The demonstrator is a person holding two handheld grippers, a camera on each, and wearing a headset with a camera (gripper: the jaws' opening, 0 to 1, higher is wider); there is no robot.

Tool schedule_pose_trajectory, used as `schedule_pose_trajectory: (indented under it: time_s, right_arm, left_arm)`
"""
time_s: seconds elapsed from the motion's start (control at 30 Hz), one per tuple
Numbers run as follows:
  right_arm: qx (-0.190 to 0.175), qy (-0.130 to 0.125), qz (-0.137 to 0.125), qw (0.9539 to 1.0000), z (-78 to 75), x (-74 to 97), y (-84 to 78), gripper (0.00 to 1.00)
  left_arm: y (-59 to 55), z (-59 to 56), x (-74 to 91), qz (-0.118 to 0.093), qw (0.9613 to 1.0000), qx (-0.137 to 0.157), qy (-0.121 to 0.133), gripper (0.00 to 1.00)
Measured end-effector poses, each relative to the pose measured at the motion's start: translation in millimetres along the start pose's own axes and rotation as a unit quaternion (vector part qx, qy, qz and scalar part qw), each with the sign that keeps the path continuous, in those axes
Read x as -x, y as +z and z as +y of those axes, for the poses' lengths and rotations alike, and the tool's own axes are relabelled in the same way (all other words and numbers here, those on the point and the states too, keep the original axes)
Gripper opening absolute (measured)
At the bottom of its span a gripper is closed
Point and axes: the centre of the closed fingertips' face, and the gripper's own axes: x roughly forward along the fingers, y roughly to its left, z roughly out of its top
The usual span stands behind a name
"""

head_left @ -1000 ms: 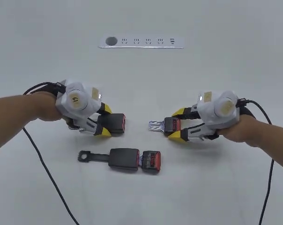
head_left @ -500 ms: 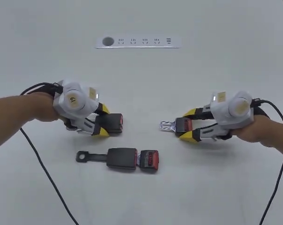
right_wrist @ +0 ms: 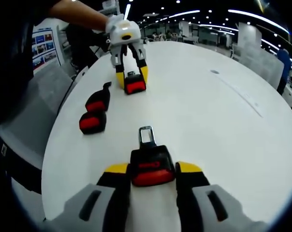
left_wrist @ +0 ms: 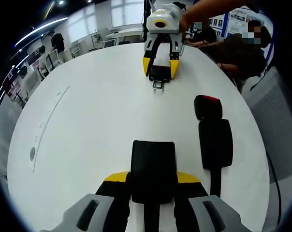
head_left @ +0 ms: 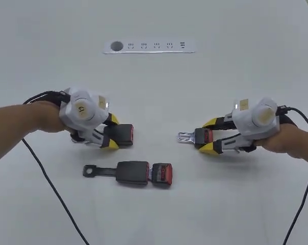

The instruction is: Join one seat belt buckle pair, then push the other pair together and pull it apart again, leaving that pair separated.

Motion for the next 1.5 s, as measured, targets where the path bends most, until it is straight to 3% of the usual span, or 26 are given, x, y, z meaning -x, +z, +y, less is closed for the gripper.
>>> schedule_pose_trajectory:
  time_s: [0.07,0.13,0.23,0.33,0.43,0.47,0.53,0.67,0.7,0.77,0.8,0.83,0.9,0.93,1.0,1.07,1.17,1.3,1.4,1.47,1.5]
  right_arm:
    - [-0.007,-0.014,0.003,0.9999,-3.3,1.9,-1.9,0.40]
    - [-0.026,-0.029,-0.022,0.9990,-8.0,6.3,2.9,0.48]
    - [-0.056,-0.050,-0.049,0.9960,-14.7,16.1,11.2,0.55]
    - [-0.059,-0.075,-0.064,0.9934,-17.2,23.4,17.6,0.67]
    - [-0.068,-0.110,-0.079,0.9885,-20.5,29.6,24.4,0.76]
    - [-0.075,-0.121,-0.087,0.9860,-21.2,31.5,26.9,0.78]
    - [-0.086,-0.145,-0.102,0.9804,-19.4,34.9,32.0,0.82]
    - [-0.106,-0.179,-0.114,0.9715,-9.0,39.7,36.1,0.86]
    - [-0.112,-0.196,-0.123,0.9664,-10.1,40.1,36.5,0.87]
    - [-0.114,-0.209,-0.133,0.9620,-5.7,39.8,38.3,0.91]
    - [-0.117,-0.217,-0.135,0.9598,-3.3,40.6,39.0,0.92]
    - [-0.122,-0.224,-0.140,0.9568,0.7,41.5,40.4,0.93]
    - [-0.127,-0.232,-0.146,0.9533,6.7,42.3,43.0,0.94]
    - [-0.130,-0.239,-0.148,0.9507,10.8,42.7,44.8,0.95]
    - [-0.134,-0.249,-0.152,0.9471,18.4,44.0,48.5,0.96]
    - [-0.134,-0.256,-0.156,0.9445,24.0,45.9,51.6,0.98]
    - [-0.131,-0.269,-0.158,0.9410,35.1,49.3,54.8,1.00]
    - [-0.132,-0.271,-0.161,0.9396,52.5,52.7,58.8,1.00]
    - [-0.126,-0.269,-0.162,0.9410,63.7,53.3,60.7,1.00]
    - [-0.113,-0.266,-0.157,0.9443,76.0,51.8,60.9,1.00]
    - [-0.110,-0.264,-0.155,0.9456,80.5,51.0,60.5,1.00]
  left_arm:
    - [-1.0,0.8,1.3,0.005,0.9999,-0.004,0.008,0.37]
    - [-1.7,0.8,4.1,0.009,0.9998,0.000,0.015,0.38]
    - [3.4,1.5,11.8,-0.011,0.9994,0.020,0.026,0.46]
    - [15.2,8.0,23.0,-0.048,0.9962,0.039,0.061,0.58]
    - [25.8,15.4,35.4,-0.065,0.9921,0.005,0.107,0.74]
    - [30.7,13.7,38.2,-0.079,0.9907,0.014,0.110,0.80]
    - [37.7,12.9,46.5,-0.106,0.9854,0.048,0.125,0.82]
    - [30.5,12.5,59.1,-0.109,0.9762,0.103,0.157,0.85]
    - [26.6,13.4,64.1,-0.111,0.9702,0.131,0.171,0.87]
    - [24.2,11.2,72.1,-0.126,0.9612,0.160,0.185,0.91]
    - [24.2,10.3,76.1,-0.136,0.9569,0.169,0.193,0.92]
    - [24.9,8.4,82.5,-0.153,0.9499,0.181,0.204,0.92]
    - [23.0,5.9,91.2,-0.162,0.9422,0.192,0.221,0.93]
    - [23.0,2.7,96.4,-0.175,0.9349,0.209,0.227,0.94]
    - [22.4,-4.4,104.1,-0.191,0.9254,0.227,0.235,0.98]
    - [21.3,-13.3,109.4,-0.191,0.9248,0.227,0.239,1.00]
    - [23.2,-30.7,121.1,-0.210,0.9156,0.240,0.245,1.00]
    - [18.6,-48.3,130.8,-0.224,0.9110,0.246,0.245,1.00]
    - [16.4,-63.5,136.9,-0.232,0.9113,0.242,0.240,1.00]
    - [14.5,-72.7,138.5,-0.234,0.9116,0.245,0.233,1.00]
    - [12.6,-80.3,139.3,-0.234,0.9136,0.240,0.230,1.00]
